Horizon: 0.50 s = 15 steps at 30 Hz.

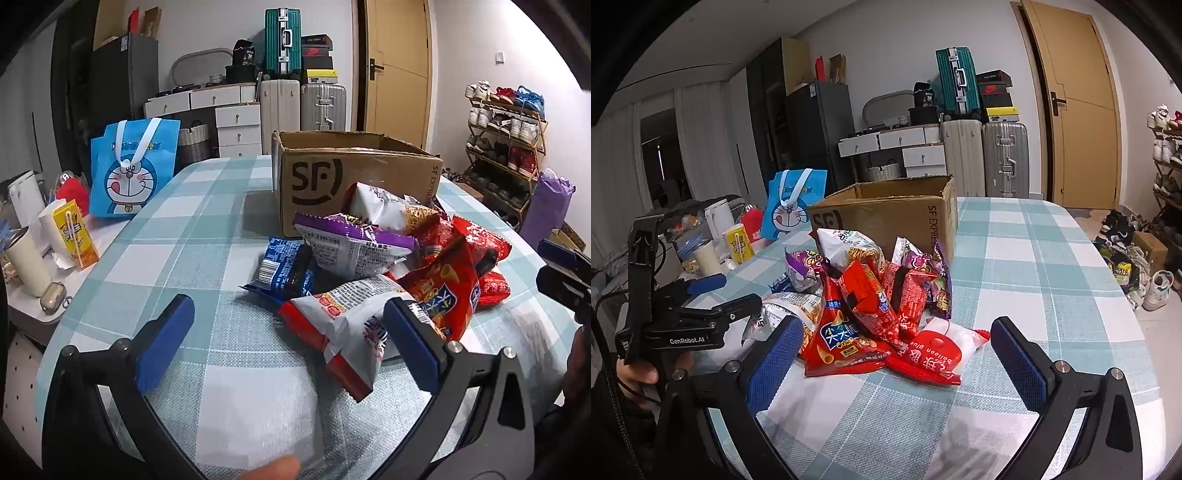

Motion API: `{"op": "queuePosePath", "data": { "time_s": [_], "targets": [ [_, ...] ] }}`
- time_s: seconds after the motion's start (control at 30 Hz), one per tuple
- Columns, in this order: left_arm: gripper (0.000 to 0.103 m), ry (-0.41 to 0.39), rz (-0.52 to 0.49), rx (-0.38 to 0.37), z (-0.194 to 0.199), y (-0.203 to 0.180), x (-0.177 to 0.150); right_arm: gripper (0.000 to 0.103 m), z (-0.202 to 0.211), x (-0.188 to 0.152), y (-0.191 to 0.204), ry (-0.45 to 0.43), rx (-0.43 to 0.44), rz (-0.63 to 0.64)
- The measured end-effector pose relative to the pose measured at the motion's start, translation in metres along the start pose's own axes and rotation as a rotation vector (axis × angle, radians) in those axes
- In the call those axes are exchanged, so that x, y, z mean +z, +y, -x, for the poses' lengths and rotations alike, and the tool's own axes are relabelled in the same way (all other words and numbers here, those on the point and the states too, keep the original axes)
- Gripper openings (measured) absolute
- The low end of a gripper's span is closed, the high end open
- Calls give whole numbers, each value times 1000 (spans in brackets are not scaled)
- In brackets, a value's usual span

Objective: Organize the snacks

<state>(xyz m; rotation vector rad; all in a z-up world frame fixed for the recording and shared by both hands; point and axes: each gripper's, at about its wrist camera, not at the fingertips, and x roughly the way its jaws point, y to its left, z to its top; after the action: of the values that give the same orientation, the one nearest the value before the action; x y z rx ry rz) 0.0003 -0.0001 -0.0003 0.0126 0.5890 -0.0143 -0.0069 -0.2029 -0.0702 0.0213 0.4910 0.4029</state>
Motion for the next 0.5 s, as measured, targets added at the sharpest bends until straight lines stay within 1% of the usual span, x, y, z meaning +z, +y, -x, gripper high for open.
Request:
{"op": "queuePosePath", "data": {
  "time_s": [0.1, 0.13, 0.27, 0.5],
  "targets": [
    [102, 4, -3, -11, -1, -2, 0, 103, -1, 0, 0, -3, -3, 5],
    [102, 26, 28, -11, -5, 2, 2, 103, -1, 0, 0, -2, -2, 3],
    [102, 20, 18, -11, -10, -1, 2, 103, -2, -2, 0, -1, -1, -1],
    [102, 6, 30, -28, -2, 4, -2, 103, -4, -3, 0, 10, -6, 4]
  ]
}}
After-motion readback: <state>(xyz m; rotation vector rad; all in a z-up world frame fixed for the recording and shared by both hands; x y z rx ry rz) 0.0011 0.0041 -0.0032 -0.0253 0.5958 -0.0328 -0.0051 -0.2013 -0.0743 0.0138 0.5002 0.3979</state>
